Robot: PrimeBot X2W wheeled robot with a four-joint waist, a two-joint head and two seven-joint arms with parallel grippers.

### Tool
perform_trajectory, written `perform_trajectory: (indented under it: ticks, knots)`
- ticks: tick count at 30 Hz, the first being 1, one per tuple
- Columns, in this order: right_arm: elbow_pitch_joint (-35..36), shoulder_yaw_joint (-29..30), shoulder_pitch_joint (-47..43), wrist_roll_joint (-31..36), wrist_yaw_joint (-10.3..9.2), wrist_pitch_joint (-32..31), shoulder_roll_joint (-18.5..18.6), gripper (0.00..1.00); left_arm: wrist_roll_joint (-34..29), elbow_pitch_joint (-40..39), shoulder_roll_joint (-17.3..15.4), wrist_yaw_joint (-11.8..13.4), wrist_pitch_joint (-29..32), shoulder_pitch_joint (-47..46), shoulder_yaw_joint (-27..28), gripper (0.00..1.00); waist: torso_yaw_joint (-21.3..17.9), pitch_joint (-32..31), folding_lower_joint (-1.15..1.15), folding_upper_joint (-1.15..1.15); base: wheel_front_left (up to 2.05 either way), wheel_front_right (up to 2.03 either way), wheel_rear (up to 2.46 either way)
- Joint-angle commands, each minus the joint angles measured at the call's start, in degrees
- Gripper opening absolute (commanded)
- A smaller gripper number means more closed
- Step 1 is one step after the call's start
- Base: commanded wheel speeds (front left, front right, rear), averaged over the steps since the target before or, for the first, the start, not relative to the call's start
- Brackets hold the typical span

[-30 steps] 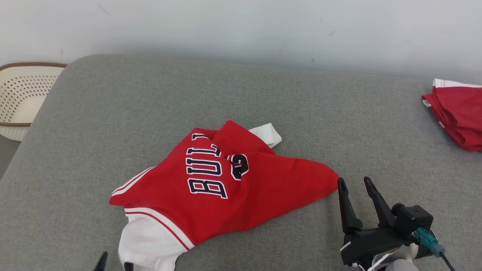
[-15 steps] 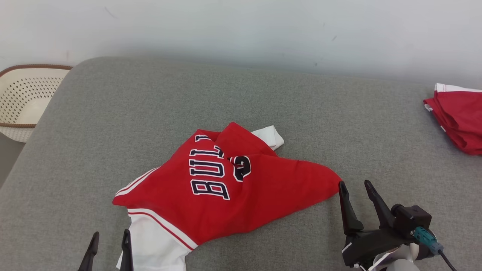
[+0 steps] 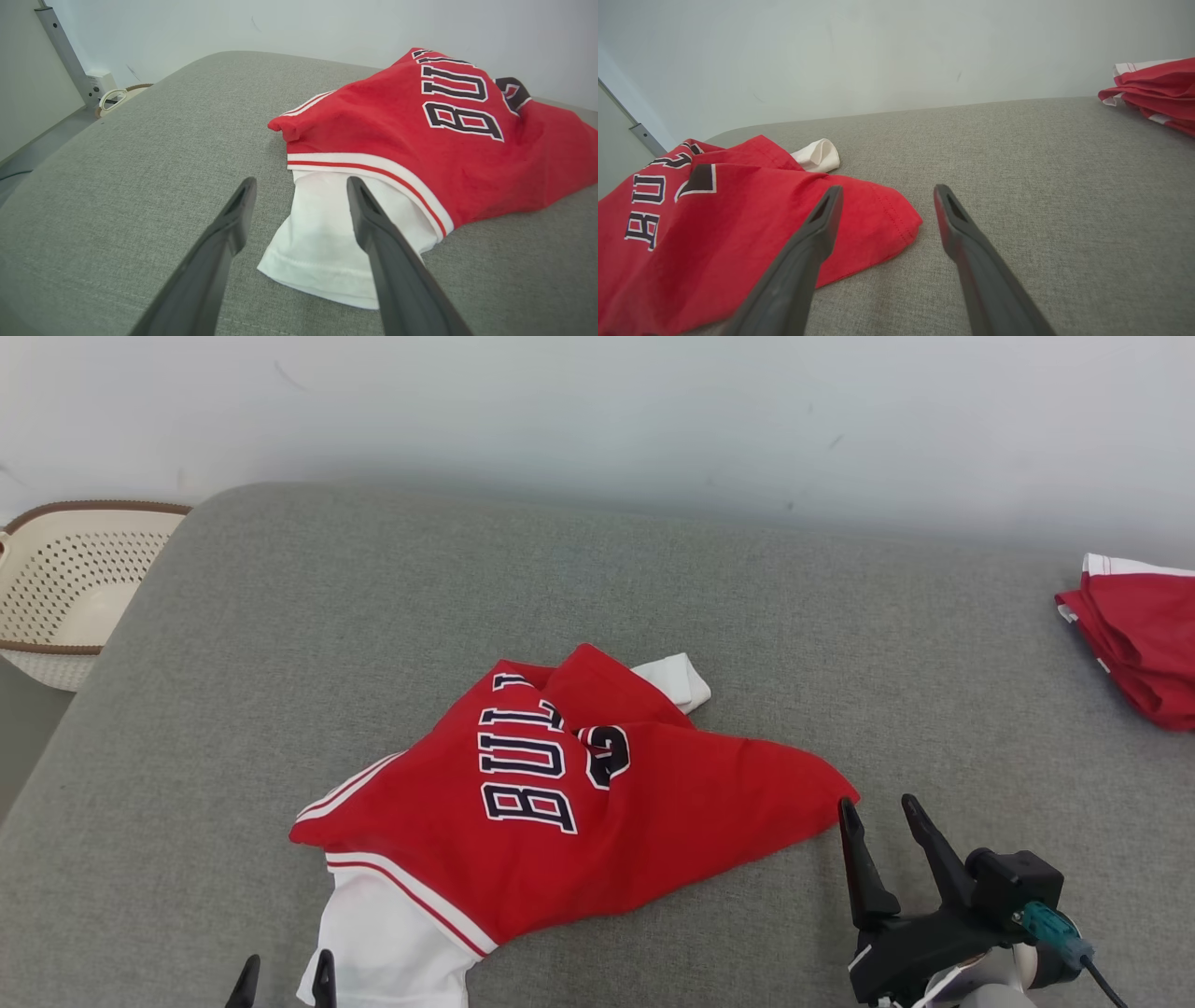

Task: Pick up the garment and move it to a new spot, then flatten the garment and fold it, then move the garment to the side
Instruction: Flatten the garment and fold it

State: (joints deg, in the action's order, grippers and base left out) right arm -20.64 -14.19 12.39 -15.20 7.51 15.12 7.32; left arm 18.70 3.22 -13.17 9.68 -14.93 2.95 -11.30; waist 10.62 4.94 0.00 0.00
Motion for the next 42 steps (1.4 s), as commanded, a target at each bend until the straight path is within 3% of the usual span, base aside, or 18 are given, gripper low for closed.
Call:
perform_trajectory:
  ticks: [1,13,28,29,30,31,37,42]
  knots:
    - [-0.66,-0.34,0.8,-0.46,-0.05,-0.02,0.78,1.0,0.34,-0.16,0.21,0.05,-0.31,-0.47,0.51,1.0,0.13,-0.11,0.0,0.0,0.0,0.0,0.0]
    - [-13.23,-8.29,9.37,-6.28,-0.05,-8.39,6.18,1.0,-2.14,-2.78,3.57,-0.53,-0.33,-1.21,4.21,1.0,1.89,-1.1,0.0,0.0,0.0,0.0,0.0]
    - [-26.02,-20.73,18.34,-18.19,-0.05,-14.44,10.5,1.0,-5.48,-2.33,7.89,-4.45,-0.26,-4.34,9.0,1.0,4.85,-2.49,0.0,0.0,0.0,0.0,0.0]
    - [-26.65,-21.54,18.76,-18.98,-0.05,-14.9,10.71,0.9,-5.6,-2.21,8.16,-4.64,-0.26,-4.35,9.22,1.0,4.91,-2.43,0.0,0.0,0.0,0.0,0.0]
    - [-27.22,-22.33,19.26,-19.61,-0.05,-15.06,10.97,0.4,-5.74,-2.01,8.47,-5.04,-0.26,-4.21,9.35,1.0,4.95,-2.35,0.0,0.0,0.0,0.0,0.0]
    - [-27.72,-23.06,19.69,-20.27,-0.05,-14.92,11.14,0.0,-5.93,-1.86,8.7,-5.15,-0.27,-4.12,9.5,1.0,4.96,-2.28,0.0,0.0,0.0,0.0,0.0]
    - [-27.87,-26.81,21.21,-24.04,-0.05,-12.34,11.29,0.0,-6.32,-1.57,9.39,-6.11,-0.27,-3.81,11.56,1.0,3.67,-2.01,0.0,0.0,0.0,0.0,0.0]
    - [-23.29,-28.86,20.28,-27.73,-0.05,-9.37,12.39,0.0,-7.13,-1.78,9.78,-6.39,-0.26,-2.72,12.77,1.0,1.39,-2.48,0.0,0.0,0.0,0.0,0.0]
